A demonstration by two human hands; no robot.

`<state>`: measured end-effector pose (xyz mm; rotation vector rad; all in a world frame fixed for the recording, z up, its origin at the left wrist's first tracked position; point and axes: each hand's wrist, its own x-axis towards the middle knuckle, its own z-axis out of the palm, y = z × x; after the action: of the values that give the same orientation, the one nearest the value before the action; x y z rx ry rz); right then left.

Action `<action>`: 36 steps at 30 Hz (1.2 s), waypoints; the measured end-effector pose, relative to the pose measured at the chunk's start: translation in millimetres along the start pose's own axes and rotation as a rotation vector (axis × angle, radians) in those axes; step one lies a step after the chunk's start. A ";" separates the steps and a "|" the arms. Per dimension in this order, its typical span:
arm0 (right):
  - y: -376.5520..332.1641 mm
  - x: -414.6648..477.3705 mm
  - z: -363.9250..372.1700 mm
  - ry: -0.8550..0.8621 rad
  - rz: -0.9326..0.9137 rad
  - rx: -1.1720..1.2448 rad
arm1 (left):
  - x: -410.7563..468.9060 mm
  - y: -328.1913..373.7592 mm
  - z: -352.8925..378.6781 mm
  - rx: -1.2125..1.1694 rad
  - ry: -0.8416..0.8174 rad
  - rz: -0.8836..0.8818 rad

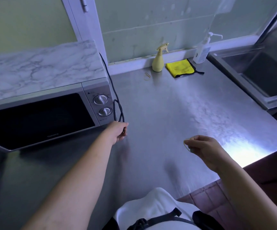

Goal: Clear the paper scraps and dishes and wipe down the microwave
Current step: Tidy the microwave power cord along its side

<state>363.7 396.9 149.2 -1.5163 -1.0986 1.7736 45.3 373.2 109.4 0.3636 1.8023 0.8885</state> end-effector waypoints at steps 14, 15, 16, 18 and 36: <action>3.7 19.1 35.6 -0.428 0.225 0.210 | -3.9 1.0 2.5 0.019 0.049 -0.009; 1.6 23.7 36.4 -0.520 0.228 0.293 | -3.8 1.2 3.8 0.007 0.054 -0.010; -1.3 29.3 38.4 -0.585 0.229 0.367 | -3.4 1.1 5.2 -0.002 0.063 -0.011; -7.3 42.4 47.4 -0.603 0.232 0.401 | -2.3 0.6 7.6 -0.003 0.096 -0.012; -36.6 130.4 224.3 -0.847 0.479 -0.281 | 3.3 -4.9 13.6 0.701 0.541 0.009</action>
<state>114.8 472.8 118.8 -1.2442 -1.4979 2.8415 57.0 377.3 101.2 0.6096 2.6023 0.3369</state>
